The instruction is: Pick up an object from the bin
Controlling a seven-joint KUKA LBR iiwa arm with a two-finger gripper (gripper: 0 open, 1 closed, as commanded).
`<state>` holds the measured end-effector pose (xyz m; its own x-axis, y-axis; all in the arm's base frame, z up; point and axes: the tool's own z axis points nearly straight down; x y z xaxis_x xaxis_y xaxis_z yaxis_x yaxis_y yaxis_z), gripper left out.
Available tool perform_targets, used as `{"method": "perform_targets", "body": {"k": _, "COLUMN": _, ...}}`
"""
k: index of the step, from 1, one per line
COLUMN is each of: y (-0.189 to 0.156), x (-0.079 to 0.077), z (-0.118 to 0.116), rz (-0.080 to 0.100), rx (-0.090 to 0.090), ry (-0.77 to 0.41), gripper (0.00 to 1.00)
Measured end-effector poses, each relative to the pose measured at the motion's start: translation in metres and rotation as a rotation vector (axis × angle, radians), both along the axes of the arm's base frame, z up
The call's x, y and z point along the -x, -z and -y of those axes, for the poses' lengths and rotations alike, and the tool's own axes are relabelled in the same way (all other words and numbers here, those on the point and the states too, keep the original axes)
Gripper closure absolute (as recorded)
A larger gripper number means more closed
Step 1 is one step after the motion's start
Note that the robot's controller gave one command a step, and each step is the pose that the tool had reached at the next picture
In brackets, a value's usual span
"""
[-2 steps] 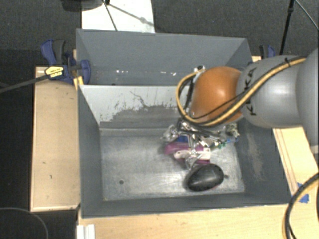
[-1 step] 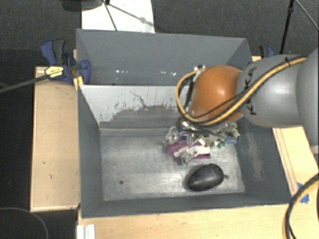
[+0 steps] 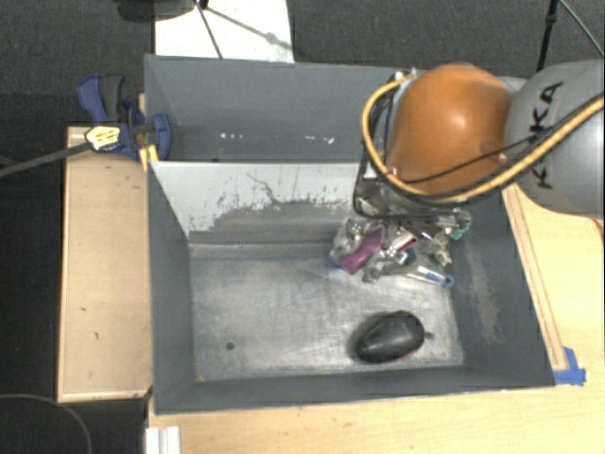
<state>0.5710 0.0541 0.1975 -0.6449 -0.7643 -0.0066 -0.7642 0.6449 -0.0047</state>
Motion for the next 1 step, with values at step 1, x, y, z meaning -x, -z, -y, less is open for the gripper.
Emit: {"method": "perform_targets", "body": {"k": 1, "y": -0.1042, "x": 0.0375, "z": -0.0436, "rz": 0.000, "rx": 0.001, "ry": -0.292, "gripper": 1.00}}
